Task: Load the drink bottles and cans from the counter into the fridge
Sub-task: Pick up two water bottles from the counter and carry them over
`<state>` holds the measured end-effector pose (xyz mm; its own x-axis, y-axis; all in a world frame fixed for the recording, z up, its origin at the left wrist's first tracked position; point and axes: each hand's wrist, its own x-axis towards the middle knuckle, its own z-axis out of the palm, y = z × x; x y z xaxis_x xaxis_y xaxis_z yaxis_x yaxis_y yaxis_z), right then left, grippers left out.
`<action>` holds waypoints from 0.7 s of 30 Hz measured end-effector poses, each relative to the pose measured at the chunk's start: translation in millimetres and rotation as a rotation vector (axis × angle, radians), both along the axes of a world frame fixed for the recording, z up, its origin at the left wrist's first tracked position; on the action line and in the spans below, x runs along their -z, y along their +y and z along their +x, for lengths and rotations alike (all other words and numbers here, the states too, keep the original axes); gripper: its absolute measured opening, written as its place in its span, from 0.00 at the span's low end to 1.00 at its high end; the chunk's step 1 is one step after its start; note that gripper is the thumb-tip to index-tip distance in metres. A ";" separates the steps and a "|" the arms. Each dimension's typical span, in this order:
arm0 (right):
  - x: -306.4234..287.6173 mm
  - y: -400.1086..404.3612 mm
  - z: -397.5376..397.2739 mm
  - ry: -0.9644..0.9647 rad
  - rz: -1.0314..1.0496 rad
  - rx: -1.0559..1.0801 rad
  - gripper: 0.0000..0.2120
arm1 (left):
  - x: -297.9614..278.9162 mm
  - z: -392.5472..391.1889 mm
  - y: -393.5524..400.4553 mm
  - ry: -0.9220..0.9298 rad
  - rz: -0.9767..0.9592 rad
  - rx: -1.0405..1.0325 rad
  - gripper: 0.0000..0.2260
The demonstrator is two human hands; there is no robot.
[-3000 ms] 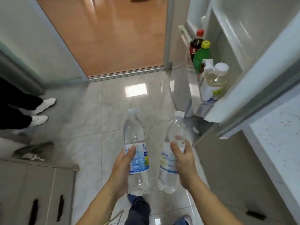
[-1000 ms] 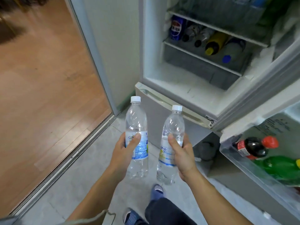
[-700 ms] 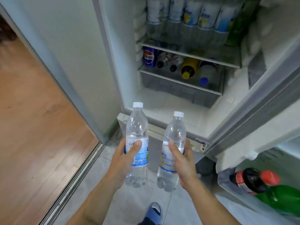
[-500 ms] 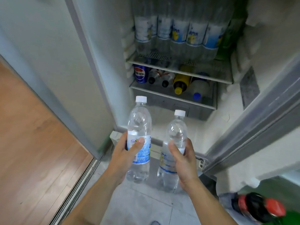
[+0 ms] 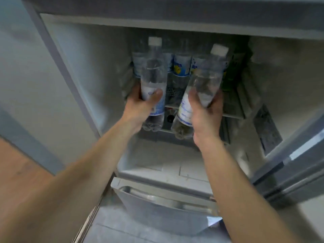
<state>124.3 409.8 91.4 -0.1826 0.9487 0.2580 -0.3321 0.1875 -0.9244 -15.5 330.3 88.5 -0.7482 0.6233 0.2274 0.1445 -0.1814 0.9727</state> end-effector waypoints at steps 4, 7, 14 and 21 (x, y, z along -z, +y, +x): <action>-22.9 37.3 -35.7 0.001 0.074 0.016 0.24 | -19.8 -29.9 33.8 0.115 0.029 0.003 0.14; -27.6 59.9 -59.2 -0.063 0.084 -0.018 0.25 | -23.8 -46.3 58.2 0.160 0.058 -0.004 0.18; -13.0 89.3 -89.3 -0.198 0.116 -0.100 0.28 | -11.1 -68.1 90.9 0.188 -0.026 -0.046 0.28; 19.3 86.5 -67.0 -0.584 0.152 -0.062 0.35 | 11.3 -99.7 75.7 0.453 -0.377 -0.024 0.32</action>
